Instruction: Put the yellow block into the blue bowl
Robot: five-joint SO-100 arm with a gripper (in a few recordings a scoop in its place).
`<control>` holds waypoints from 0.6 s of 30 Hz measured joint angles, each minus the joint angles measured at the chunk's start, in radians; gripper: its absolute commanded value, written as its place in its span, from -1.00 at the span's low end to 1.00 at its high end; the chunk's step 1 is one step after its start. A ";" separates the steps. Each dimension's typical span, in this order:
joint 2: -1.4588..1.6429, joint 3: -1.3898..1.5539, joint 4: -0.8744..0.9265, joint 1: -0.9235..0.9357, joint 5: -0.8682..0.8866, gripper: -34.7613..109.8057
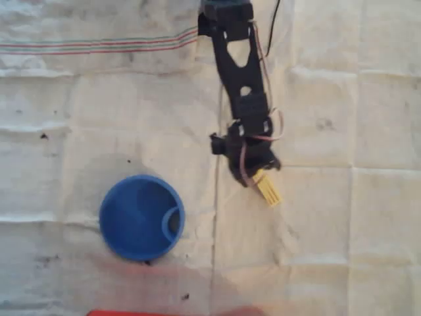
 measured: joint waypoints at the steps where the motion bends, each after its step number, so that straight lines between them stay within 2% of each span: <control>1: -0.009 -0.002 0.000 0.000 0.000 -0.08; 11: -0.095 -0.006 -0.005 -0.006 0.000 -0.09; 18: -0.160 -0.006 -0.140 -0.008 0.000 -0.09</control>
